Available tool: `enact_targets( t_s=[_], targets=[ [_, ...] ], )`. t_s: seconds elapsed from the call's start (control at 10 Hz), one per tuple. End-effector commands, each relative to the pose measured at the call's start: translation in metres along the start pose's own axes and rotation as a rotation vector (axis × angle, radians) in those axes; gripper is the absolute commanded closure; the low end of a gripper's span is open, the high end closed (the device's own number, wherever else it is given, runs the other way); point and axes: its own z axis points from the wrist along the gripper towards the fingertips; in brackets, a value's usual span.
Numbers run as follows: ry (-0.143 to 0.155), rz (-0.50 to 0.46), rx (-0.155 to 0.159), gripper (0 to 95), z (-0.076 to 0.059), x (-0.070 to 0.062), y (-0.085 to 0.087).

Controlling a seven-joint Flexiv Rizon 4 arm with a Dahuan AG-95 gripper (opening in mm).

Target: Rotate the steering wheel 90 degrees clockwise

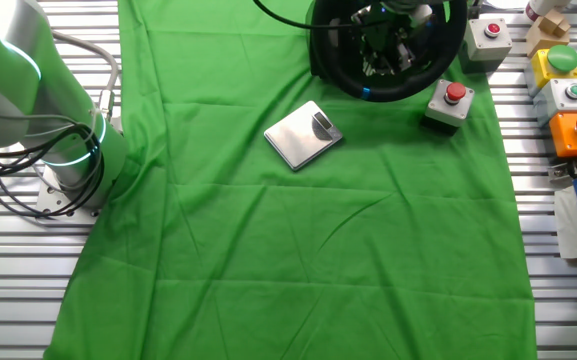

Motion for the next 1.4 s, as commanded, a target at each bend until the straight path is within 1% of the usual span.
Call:
enact_targets(
  t_s=[0.1,0.3,0.4,0.5,0.6,0.7,1.0,1.1,1.4],
  targets=[
    [-0.038,-0.004,-0.056,95.0,-0.002,0.004,-0.008],
    [-0.043,-0.023,-0.068,95.0,-0.002,0.006,-0.017],
    [-0.05,-0.029,-0.084,95.0,0.0,0.008,-0.023],
    [-0.058,-0.031,-0.109,95.0,0.002,0.01,-0.027],
    [-0.07,-0.041,-0.136,95.0,0.008,0.012,-0.031],
    [-0.066,-0.064,-0.145,95.0,0.012,0.013,-0.032],
    [-0.074,-0.119,-0.15,95.0,0.024,0.013,-0.033],
    [-0.076,-0.128,-0.151,95.0,0.023,0.014,-0.033],
    [-0.063,-0.126,-0.142,95.0,0.022,0.015,-0.032]
  ],
)
